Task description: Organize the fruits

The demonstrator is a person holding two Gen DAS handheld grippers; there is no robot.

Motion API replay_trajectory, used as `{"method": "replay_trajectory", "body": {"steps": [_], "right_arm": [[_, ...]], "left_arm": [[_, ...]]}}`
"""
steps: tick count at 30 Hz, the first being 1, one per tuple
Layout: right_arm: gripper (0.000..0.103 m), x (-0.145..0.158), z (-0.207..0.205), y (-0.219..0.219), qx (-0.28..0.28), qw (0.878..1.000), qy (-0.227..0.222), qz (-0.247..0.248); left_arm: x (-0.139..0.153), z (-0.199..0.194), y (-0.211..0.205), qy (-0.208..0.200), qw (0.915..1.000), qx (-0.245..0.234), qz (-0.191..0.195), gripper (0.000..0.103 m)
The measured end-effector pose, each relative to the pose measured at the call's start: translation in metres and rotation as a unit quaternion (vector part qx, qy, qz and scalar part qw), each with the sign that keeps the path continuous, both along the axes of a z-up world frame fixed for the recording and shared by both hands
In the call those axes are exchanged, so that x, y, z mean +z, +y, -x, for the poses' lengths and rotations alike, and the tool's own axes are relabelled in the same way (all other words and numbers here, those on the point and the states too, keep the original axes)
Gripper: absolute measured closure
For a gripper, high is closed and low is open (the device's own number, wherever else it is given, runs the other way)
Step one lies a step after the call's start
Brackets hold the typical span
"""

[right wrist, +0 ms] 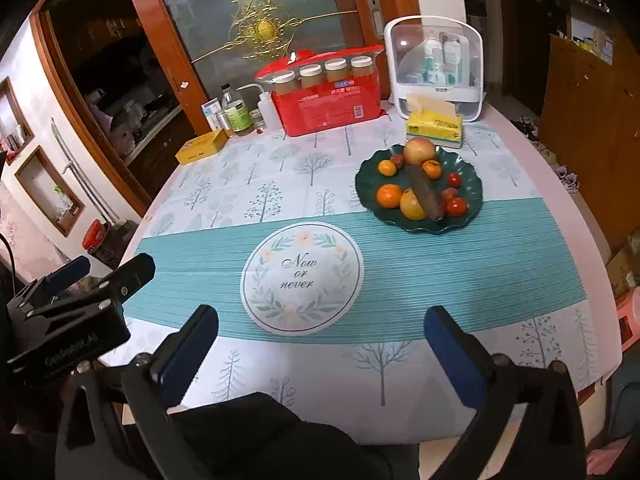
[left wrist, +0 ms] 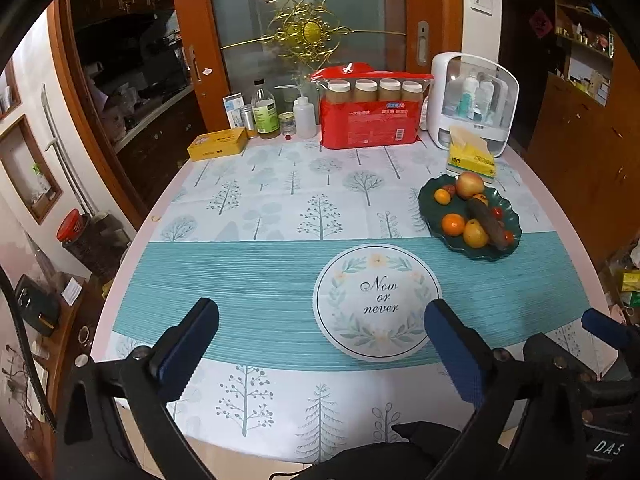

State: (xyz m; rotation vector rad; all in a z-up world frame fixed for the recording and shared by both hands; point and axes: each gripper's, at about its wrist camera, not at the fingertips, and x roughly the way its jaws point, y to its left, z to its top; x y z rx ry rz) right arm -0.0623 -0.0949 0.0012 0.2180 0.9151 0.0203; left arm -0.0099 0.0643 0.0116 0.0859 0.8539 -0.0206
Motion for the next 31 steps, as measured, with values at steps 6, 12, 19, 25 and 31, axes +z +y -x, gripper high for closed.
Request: {"method": "replay_trajectory", "body": {"steps": [6, 12, 19, 25, 31], "right_arm": [[0.000, -0.002, -0.003, -0.001, -0.008, 1.000, 0.008, 0.003], [0.000, -0.005, -0.006, 0.000, -0.005, 1.000, 0.014, 0.000], [0.000, -0.007, -0.008, 0.002, -0.003, 1.000, 0.016, 0.001], [0.000, -0.006, -0.009, 0.003, -0.002, 1.000, 0.017, 0.003], [0.000, -0.008, -0.013, 0.003, 0.001, 1.000, 0.020, 0.004]], "left_arm": [[-0.001, 0.000, -0.002, 0.001, 1.0000, -0.003, 0.000, 0.001], [-0.002, -0.002, -0.002, 0.002, 1.0000, -0.006, 0.005, 0.001], [-0.002, -0.002, -0.001, 0.003, 1.0000, -0.007, 0.005, 0.001], [-0.002, -0.003, -0.001, 0.003, 1.0000, -0.007, 0.006, 0.001], [-0.001, -0.003, -0.002, 0.004, 1.0000, -0.006, 0.006, 0.001]]}}
